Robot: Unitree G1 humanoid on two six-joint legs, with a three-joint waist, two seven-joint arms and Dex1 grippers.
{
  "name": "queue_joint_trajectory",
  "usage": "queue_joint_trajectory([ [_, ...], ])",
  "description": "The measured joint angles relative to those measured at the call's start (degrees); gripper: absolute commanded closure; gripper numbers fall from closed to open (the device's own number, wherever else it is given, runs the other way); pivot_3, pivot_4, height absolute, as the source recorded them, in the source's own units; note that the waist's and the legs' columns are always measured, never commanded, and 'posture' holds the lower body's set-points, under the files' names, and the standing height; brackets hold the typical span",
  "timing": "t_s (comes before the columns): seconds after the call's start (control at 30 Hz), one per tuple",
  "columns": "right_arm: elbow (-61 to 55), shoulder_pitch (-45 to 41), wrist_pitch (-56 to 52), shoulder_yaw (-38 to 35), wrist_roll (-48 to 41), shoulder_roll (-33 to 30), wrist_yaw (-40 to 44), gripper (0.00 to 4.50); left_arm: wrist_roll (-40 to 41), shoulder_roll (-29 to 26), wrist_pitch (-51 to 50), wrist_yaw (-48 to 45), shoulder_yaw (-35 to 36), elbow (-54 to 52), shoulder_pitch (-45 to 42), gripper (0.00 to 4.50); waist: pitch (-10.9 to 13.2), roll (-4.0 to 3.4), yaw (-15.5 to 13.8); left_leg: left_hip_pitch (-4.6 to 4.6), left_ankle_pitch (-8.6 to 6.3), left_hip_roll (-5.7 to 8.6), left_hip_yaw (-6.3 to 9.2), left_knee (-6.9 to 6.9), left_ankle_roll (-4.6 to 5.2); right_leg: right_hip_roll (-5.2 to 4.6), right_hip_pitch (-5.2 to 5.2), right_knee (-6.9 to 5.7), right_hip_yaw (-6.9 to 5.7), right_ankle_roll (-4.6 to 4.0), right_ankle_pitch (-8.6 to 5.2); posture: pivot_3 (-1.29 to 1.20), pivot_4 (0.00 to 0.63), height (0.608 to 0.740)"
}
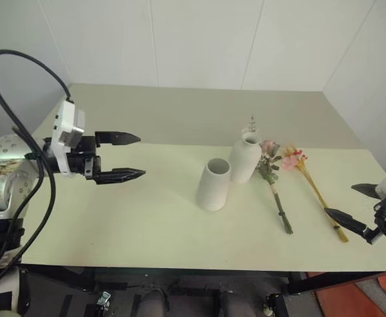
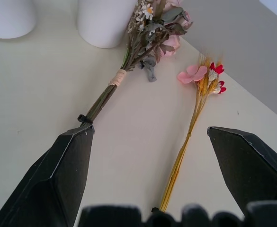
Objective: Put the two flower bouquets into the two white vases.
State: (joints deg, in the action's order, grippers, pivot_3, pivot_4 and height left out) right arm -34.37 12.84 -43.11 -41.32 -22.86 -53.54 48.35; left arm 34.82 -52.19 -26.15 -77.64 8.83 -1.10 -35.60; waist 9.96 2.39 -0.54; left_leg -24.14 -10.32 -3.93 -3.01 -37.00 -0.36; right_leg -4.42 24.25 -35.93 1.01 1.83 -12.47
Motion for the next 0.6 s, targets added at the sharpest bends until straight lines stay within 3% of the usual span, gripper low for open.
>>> queue_joint_trajectory([
  [0.23,0.3,-3.5,-5.4,0.9,-0.4,-2.2,-2.6,0.00,-0.8,0.6,0.1,0.2,0.0,0.4,-0.1,0.03,0.0,0.00,0.2,-0.01,0.00,0.00,0.01,0.01,0.00,0.01,0.02,0.00,0.00,0.00,0.00,0.00,0.150,0.740],
  [0.4,5.4,-9.1,-10.0,6.7,-0.4,-6.1,-4.2,0.00,-0.8,0.8,0.1,0.7,0.2,-0.3,0.7,0.03,0.0,0.00,0.4,-0.02,0.00,0.00,-0.02,0.00,0.00,-0.01,0.04,0.00,0.03,-0.11,-0.05,0.00,0.150,0.740],
  [0.6,23.5,-29.6,-12.0,28.1,3.5,-8.7,-6.2,0.00,-1.0,2.9,1.0,1.3,-0.8,-0.4,0.3,0.03,0.0,0.02,1.4,-0.03,0.00,0.01,-0.02,0.01,0.01,0.00,0.07,0.00,0.06,-0.36,-0.17,0.00,0.150,0.740],
])
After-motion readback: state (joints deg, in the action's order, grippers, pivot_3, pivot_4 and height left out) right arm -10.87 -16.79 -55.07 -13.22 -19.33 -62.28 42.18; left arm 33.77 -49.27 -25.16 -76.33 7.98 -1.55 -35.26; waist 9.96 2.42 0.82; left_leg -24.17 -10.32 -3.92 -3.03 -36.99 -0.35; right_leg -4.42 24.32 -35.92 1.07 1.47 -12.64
